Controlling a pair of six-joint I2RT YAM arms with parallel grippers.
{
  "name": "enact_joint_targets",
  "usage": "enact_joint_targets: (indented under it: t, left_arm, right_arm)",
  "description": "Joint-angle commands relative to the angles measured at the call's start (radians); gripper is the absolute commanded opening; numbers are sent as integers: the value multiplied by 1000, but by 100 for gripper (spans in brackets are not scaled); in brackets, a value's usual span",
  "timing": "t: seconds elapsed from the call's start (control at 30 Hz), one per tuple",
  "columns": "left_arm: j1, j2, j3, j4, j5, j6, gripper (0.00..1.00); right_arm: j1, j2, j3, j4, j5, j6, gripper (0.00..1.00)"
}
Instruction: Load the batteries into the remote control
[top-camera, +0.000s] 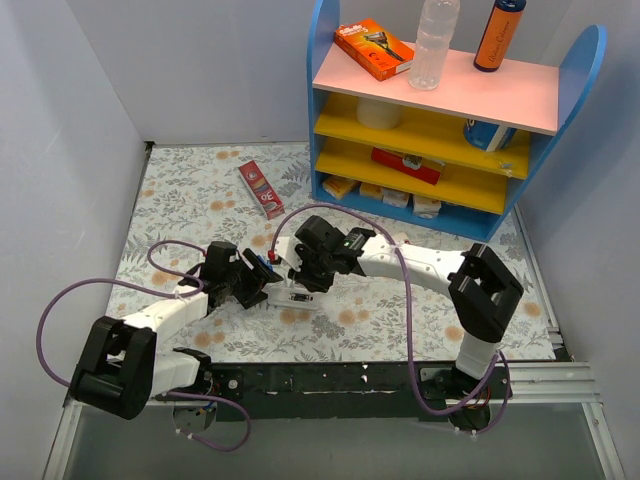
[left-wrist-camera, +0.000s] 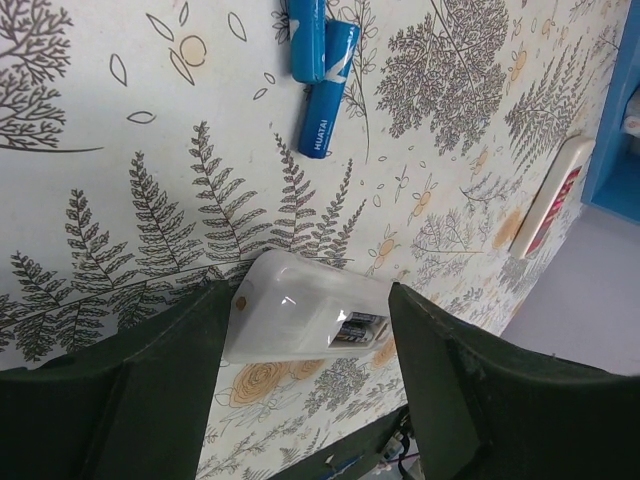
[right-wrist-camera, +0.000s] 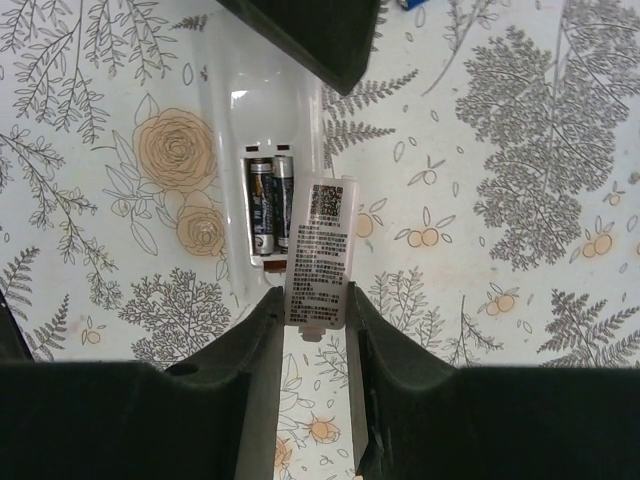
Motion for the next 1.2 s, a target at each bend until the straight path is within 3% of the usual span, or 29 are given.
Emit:
enact_joint_targets:
  t: [0.0, 0.3, 1.17]
  left_arm:
    - [-4, -22, -36, -27, -21, 0, 65]
    - [-4, -33, -47, -41, -43, -14, 51]
    - [-4, -39, -55, -33, -34, -14, 50]
  right_arm:
    - [22, 37, 78, -80, -37, -63, 5]
    - [37, 106, 150, -146, -54, -103, 4]
    - [70, 178, 219, -203, -26, -119, 4]
